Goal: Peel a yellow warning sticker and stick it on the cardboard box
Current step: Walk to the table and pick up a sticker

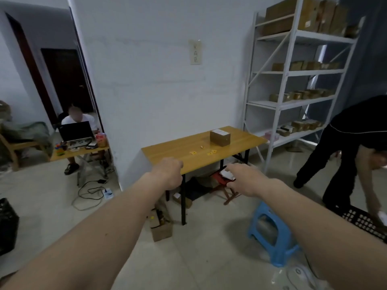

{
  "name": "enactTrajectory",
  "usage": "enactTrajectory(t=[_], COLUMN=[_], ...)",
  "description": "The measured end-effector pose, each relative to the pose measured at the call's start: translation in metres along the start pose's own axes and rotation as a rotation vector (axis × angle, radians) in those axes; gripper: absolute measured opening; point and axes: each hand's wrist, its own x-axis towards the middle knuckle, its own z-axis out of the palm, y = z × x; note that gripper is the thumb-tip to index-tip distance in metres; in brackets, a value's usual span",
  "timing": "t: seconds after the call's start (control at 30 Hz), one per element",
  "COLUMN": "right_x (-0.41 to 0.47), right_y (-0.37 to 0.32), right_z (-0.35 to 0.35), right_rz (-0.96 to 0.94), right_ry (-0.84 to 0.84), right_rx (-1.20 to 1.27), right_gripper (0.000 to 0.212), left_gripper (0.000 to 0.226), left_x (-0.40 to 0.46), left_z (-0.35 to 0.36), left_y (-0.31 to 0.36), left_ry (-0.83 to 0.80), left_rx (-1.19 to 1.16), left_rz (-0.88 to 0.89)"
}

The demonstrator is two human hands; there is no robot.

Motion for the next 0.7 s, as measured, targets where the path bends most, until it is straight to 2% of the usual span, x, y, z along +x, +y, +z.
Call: enactTrajectory(t=[0.3,0.5,0.7], right_x=[0.153,0.268,0.388], right_y=[0.085,0.154,0.238], right_z=[0.022,0.037,0.022], right_rz=[0.086,0.030,-0.037], right_ry=[-0.032,-0.049,-0.022], right_rx=[-0.070,-0.020,-0.031], right_gripper=[0.042,0.043,0.040], left_gripper=[0.041,0.044,0.042], left_x=[0.190,0.302,0.435], left_z=[0.035,0.063,0.062], left_y=[0.020,0.034,0.071], left_ry=[-0.062,-0.078,-0.030], left_rx=[0.039,0.022,-0.063], left_rz=[0.141,0.095,0.029])
